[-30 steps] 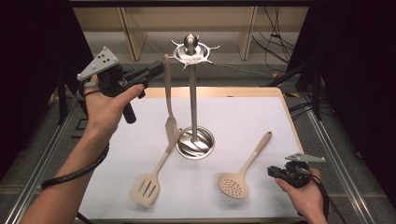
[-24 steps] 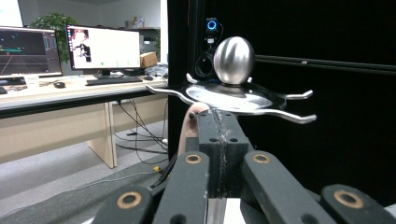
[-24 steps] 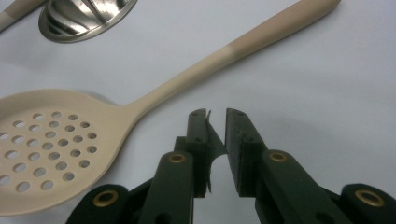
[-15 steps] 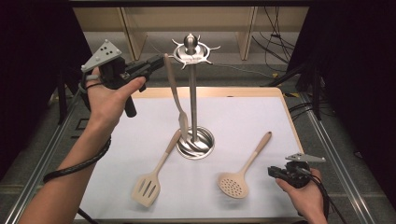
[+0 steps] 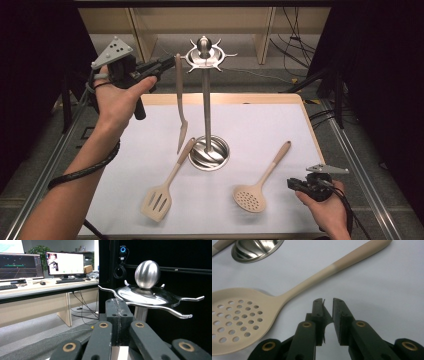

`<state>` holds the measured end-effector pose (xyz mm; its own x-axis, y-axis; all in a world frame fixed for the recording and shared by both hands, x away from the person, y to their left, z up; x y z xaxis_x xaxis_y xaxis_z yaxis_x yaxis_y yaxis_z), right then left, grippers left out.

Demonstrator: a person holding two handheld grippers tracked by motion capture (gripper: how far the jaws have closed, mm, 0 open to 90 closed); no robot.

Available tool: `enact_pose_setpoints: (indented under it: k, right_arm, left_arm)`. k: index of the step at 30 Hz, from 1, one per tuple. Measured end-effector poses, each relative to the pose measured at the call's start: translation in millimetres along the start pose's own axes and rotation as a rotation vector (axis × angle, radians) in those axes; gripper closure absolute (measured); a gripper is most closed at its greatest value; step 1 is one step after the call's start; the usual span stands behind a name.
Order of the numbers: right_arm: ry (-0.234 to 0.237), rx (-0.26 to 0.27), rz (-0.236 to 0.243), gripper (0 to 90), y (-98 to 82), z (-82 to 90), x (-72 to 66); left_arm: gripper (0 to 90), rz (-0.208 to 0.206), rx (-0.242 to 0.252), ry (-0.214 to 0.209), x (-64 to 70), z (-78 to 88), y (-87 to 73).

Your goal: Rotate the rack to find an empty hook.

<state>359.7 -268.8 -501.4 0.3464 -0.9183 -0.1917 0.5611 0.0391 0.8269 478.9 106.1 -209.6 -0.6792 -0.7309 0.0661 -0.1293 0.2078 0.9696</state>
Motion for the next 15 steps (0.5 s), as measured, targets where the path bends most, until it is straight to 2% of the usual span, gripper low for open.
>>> enact_pose_setpoints:
  k: [3, 4, 5, 6, 11, 12, 13, 15]
  right_arm:
    - [-0.005, -0.004, -0.009, 80.3, -0.6, -0.9, -0.6]
    - [-0.001, 0.008, 0.032, 80.3, 1.0, -1.3, 2.6]
    - [-0.001, 0.008, 0.032, 80.3, 1.0, -1.3, 2.6]
    - [-0.001, -0.002, -0.006, 80.3, -0.1, -0.8, -0.9]
    - [0.000, -0.001, -0.003, 80.3, -0.3, -1.1, -0.5]
    - [0.000, 0.008, 0.034, 80.3, 0.9, -1.3, 2.8]
    - [-0.001, 0.009, 0.033, 80.2, 1.1, -1.3, 2.8]
    - [-0.002, -0.002, -0.004, 80.0, 0.0, -0.1, 0.0]
  left_arm:
    - [89.1, -0.002, -0.006, -0.001, -0.6, -0.7, 0.2]
    - [89.1, -0.002, -0.009, -0.002, -0.6, -1.2, 0.2]
    - [89.1, 0.000, -0.011, -0.002, -0.9, -1.8, 0.1]
    - [89.1, 0.000, -0.012, -0.001, -1.6, -2.2, 0.0]
    - [89.1, 0.004, -0.019, 0.001, -3.7, -5.6, -1.4]
    - [89.1, 0.003, -0.020, 0.003, -3.9, -6.1, -1.6]
    - [89.1, 0.002, -0.019, 0.003, -4.1, -6.6, -1.8]
    - [89.0, 0.000, -0.017, 0.002, -3.8, -6.7, -2.1]
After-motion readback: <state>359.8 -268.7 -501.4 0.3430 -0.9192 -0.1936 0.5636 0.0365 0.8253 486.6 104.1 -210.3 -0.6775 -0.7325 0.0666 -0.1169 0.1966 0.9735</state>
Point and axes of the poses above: each handheld gripper's, and its own axes: z roughly backward along the jaws, y roughly out of its top, x roughly to its right, the point moved 8 cm from there along -z, roughly forward along the jaws, and after that the axes turned 15 degrees about x, right-handed, at the moved point
